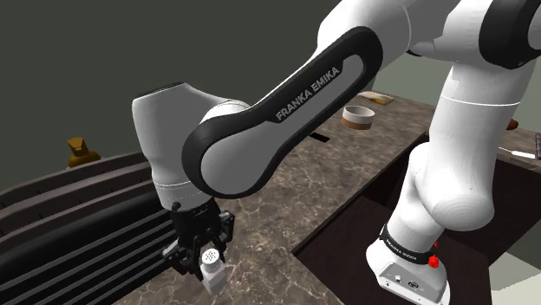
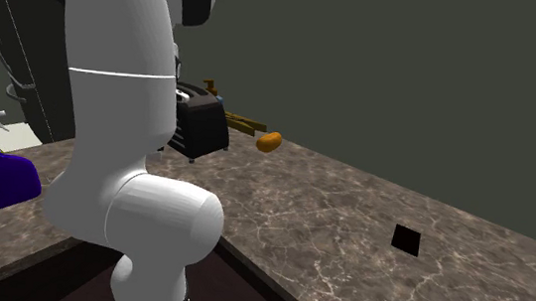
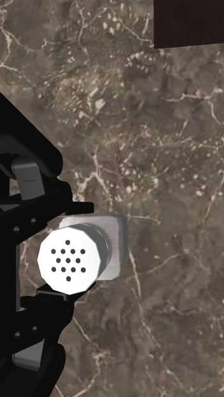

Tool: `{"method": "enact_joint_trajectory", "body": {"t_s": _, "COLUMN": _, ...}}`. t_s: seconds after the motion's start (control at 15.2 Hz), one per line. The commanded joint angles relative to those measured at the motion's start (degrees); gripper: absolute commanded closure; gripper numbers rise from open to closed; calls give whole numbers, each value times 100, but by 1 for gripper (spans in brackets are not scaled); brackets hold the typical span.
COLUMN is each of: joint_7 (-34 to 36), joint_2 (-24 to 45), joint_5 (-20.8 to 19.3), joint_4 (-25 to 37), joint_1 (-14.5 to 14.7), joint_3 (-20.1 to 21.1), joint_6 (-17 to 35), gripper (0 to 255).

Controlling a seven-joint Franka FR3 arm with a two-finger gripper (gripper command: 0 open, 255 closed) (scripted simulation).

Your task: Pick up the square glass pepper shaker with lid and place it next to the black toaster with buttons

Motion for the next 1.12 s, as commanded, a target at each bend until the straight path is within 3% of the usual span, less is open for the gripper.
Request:
{"method": "enact_joint_trajectory", "body": {"t_s": 0.0, "joint_7": -1, "joint_2": 76, "joint_5": -16, "joint_4": -42, "joint_1": 8, "joint_3": -2, "joint_6": 58, "gripper": 255}}
{"method": "enact_joint_trajectory", "body": {"t_s": 0.4, "joint_7": 0, "joint_2": 77, "joint_5": -17, "joint_4": -42, "joint_1": 5, "joint_3": 1, "joint_6": 58, "gripper": 255}}
{"method": "enact_joint_trajectory", "body": {"t_s": 0.46, "joint_7": -11, "joint_2": 82, "joint_5": -20, "joint_4": -65, "joint_1": 0, "joint_3": -4, "joint_6": 85, "gripper": 0}}
{"method": "enact_joint_trajectory", "body": {"t_s": 0.79, "joint_7": 1, "joint_2": 78, "joint_5": -19, "joint_4": -41, "joint_1": 2, "joint_3": 4, "joint_6": 58, "gripper": 0}}
{"method": "enact_joint_trajectory", "body": {"t_s": 1.06, "joint_7": -76, "joint_2": -190, "joint_5": 74, "joint_4": 432, "joint_1": -86, "joint_3": -21, "joint_6": -664, "gripper": 0}}
